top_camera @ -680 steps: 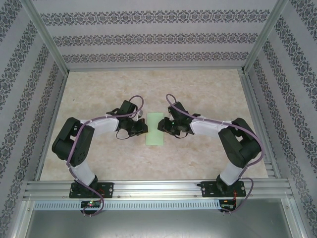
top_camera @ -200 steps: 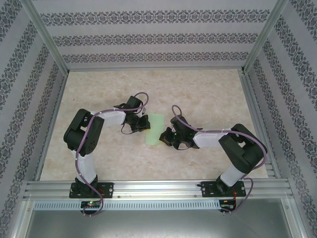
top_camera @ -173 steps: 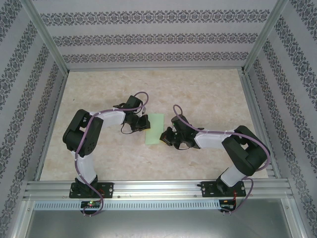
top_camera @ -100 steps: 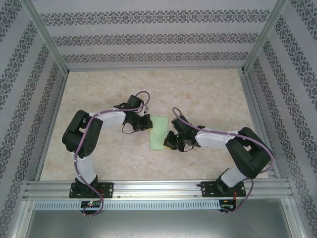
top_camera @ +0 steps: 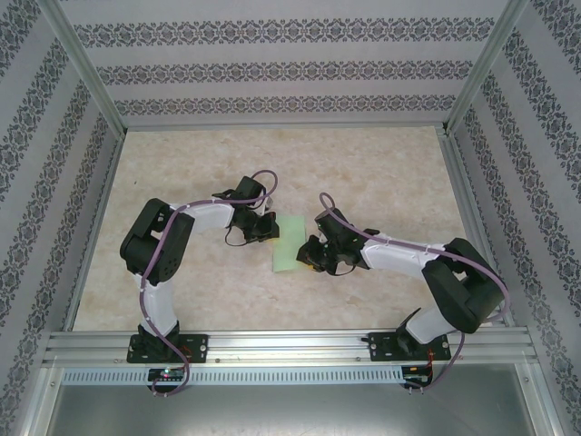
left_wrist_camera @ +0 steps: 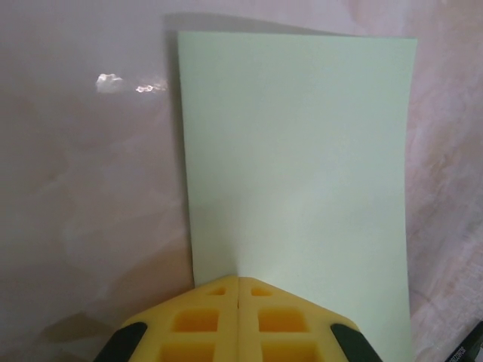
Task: Fold a paper plane with a square sheet of paper (pick it up from the middle)
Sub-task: Third fold the triangle at the center of the table.
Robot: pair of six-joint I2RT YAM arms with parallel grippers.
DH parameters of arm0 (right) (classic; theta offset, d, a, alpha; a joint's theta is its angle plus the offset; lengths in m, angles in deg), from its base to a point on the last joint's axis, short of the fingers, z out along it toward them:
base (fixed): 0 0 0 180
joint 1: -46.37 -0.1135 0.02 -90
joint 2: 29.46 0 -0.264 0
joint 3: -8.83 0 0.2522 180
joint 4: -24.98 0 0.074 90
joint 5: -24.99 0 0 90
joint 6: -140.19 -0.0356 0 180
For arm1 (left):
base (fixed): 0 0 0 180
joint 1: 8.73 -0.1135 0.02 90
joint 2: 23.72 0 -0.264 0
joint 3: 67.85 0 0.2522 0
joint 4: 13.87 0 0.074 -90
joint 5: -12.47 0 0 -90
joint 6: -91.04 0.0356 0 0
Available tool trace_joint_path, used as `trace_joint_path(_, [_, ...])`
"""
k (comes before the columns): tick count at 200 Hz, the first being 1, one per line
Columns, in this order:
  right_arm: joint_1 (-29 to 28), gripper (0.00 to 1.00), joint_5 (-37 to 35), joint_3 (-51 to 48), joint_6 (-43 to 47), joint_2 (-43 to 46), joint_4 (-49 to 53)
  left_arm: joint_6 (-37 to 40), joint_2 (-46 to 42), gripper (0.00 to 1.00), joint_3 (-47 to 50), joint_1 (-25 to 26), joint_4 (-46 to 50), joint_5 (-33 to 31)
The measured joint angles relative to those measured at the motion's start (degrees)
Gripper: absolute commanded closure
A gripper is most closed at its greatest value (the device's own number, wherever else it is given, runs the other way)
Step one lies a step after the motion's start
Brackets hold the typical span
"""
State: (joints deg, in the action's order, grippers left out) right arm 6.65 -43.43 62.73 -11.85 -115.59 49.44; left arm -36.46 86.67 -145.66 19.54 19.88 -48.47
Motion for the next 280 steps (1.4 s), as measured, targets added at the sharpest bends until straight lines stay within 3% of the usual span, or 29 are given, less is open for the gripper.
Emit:
trace_joint_path(36, [0.0,0.93,-0.02,-0.02,-1.38,0.79,-0.5,0.0,0.11,0.96,-0.09,-0.02,0.09,0.02])
trace_joint_path(68, [-0.02,0.94,-0.02,0.63,-1.29,0.31,-1.29,0.17,0.11,0.96,-0.09,-0.02,0.11,0.02])
trace_joint_path(133, [-0.02,0.93,0.15,9.81,0.46,-8.81,-1.16,1.07,0.11,0.96,-0.39,0.0,0.66,0.02])
trace_joint_path(223, [-0.33,0.9,0.83,12.48,2.23,-12.92,2.99,1.9,-1.01,0.95,-1.81,-0.02,1.57,0.04])
trace_joint_path(280, [-1.44,0.83,1.01,10.6,2.08,-8.22,5.88,1.92,0.55,0.97,-1.81,-0.02,1.6,0.0])
